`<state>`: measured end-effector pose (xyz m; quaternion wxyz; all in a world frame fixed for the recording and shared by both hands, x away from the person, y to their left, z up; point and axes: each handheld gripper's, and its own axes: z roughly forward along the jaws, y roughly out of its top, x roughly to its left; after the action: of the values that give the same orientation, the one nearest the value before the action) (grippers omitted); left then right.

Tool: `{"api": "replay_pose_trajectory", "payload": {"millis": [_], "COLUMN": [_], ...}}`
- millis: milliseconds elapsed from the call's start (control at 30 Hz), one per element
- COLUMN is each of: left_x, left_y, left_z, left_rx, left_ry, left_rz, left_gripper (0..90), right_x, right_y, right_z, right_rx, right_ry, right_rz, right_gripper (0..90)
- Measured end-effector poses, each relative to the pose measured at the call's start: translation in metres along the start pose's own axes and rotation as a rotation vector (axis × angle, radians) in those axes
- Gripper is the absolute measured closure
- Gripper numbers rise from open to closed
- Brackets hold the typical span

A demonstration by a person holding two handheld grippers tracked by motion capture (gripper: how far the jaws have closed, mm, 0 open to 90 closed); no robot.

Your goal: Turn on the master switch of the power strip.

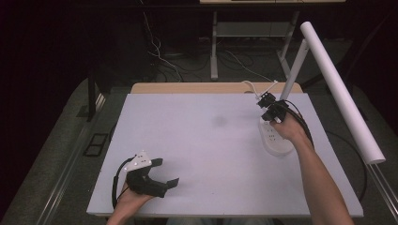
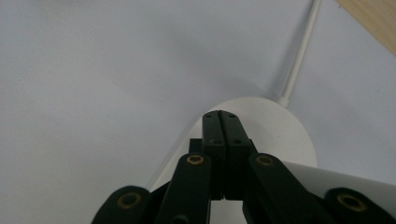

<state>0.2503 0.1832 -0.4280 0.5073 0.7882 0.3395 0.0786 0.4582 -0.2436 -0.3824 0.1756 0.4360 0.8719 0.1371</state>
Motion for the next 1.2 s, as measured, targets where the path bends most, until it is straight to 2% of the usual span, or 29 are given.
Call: {"api": "replay_pose_trajectory", "payload": {"millis": [433,700,967,1067,1200], "left_x": [0.0,-0.002,-0.003,-0.004,-0.002], "left_y": [0.0,0.0,0.0,0.001,0.001], "left_z": [0.0,0.0,0.001,-0.002,-0.003], "left_rx": [0.001,0.002,0.004,0.0,-0.006], "left_ry": [-0.003,-0.007,-0.013,-0.01,-0.009], "left_rz": [0.002,0.007,0.014,0.019,0.014], "left_gripper": [0.0,0.0,0.0,0.0,0.0], "right_x": [0.001,0.0,0.01,0.008,0.01], "right_y": [-0.009,-0.012,-0.01,-0.01,-0.01], "right_z": [0.013,0.014,0.017,0.017,0.018], "right_rx": [-0.003,-0.034,-0.017,-0.019,-0.014], "right_ry": [-0.018,0.004,-0.069,-0.059,-0.067], "right_rz": [0.022,0.05,0.027,0.045,0.051], "right_gripper": [89.6,89.9,90.0,90.0,90.0]}}
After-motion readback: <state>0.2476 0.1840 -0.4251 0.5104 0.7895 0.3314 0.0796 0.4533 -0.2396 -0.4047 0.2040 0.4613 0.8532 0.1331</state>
